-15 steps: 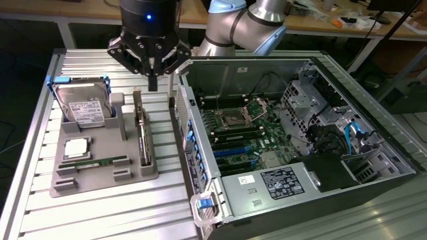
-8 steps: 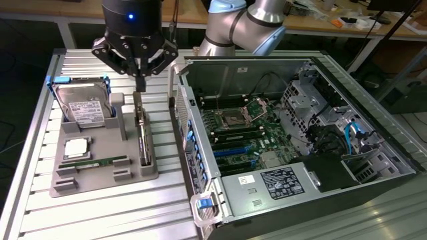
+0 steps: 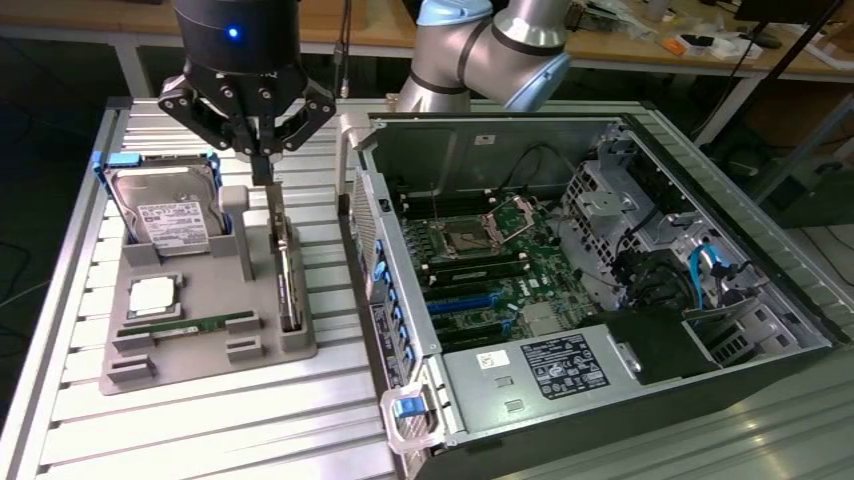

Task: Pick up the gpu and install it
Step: 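Pick up the gpu and move the gpu toward the slot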

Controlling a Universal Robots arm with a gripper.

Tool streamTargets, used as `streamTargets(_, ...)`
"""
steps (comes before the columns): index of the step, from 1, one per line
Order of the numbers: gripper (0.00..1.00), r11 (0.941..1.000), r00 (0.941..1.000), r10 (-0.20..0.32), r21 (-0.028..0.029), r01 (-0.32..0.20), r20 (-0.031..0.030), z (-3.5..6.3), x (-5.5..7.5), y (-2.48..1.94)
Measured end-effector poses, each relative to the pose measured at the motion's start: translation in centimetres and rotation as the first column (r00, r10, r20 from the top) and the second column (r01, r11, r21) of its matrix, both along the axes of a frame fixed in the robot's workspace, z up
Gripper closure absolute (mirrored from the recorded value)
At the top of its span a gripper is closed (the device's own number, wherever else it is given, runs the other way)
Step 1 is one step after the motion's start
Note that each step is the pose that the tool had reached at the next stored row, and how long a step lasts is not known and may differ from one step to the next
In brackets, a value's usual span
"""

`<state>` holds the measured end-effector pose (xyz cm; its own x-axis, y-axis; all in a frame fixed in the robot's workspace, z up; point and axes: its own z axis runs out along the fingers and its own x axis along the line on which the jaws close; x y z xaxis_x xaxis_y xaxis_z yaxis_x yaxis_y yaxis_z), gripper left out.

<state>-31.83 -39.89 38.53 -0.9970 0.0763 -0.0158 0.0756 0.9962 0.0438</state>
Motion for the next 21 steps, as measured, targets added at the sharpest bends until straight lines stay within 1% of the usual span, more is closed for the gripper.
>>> streamTargets(12, 0.89, 1.0000, 1.0000, 0.000, 0.0000, 0.000, 0.0000, 0.00, 0.00, 0.00)
streamTargets(14, 0.76, 1.0000, 1.0000, 0.000, 0.0000, 0.000, 0.0000, 0.00, 0.00, 0.00)
streamTargets(15, 0.76, 1.0000, 1.0000, 0.000, 0.0000, 0.000, 0.0000, 0.00, 0.00, 0.00)
streamTargets(18, 0.58, 1.0000, 1.0000, 0.000, 0.0000, 0.000, 0.0000, 0.00, 0.00, 0.00)
streamTargets(19, 0.58, 1.0000, 1.0000, 0.000, 0.0000, 0.000, 0.0000, 0.00, 0.00, 0.00)
streamTargets(21, 0.46, 1.0000, 1.0000, 0.000, 0.0000, 0.000, 0.0000, 0.00, 0.00, 0.00)
